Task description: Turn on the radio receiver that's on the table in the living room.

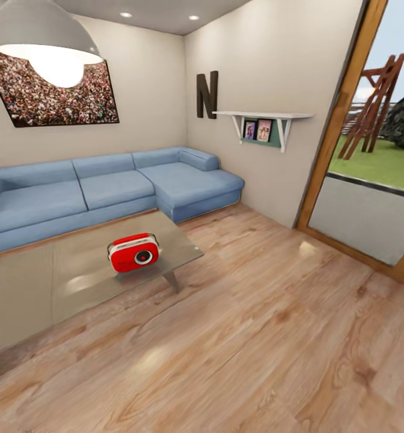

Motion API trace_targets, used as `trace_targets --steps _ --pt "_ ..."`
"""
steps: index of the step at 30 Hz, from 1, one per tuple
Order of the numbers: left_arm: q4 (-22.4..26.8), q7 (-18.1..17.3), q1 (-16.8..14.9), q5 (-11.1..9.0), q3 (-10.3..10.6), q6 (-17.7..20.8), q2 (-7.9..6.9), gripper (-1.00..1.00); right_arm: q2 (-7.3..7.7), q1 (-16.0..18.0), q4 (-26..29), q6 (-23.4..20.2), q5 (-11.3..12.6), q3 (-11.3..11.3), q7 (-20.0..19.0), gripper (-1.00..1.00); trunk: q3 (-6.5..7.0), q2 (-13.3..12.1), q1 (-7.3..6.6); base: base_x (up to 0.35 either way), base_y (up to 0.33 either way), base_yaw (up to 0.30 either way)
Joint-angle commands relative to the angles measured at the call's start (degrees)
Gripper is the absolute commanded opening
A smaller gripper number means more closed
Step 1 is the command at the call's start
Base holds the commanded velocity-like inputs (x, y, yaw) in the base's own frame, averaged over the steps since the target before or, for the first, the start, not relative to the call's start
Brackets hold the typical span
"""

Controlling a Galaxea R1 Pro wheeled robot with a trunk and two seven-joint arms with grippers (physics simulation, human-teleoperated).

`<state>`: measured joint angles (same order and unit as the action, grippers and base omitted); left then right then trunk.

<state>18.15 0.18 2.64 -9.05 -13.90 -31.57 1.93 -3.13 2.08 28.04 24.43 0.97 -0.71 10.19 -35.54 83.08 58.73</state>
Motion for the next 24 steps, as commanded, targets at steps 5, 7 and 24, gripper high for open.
trace_targets --steps 5,7,24 --pt "0.0 0.0 0.0 0.0 0.0 0.0 0.00 1.00 0.00 0.0 0.0 0.0 0.0 0.0 1.2 1.00 0.00 0.0 0.00 0.245 -0.216 0.297" --pt "0.0 0.0 0.0 0.0 0.0 0.0 0.00 1.00 0.00 0.0 0.0 0.0 0.0 0.0 1.3 1.00 0.00 0.0 0.00 0.245 -0.216 0.297" --pt "0.0 0.1 0.0 0.0 0.0 0.0 0.00 1.00 -0.02 0.0 0.1 0.0 0.0 -0.1 1.4 1.00 0.00 0.0 0.00 0.245 -0.217 0.297"
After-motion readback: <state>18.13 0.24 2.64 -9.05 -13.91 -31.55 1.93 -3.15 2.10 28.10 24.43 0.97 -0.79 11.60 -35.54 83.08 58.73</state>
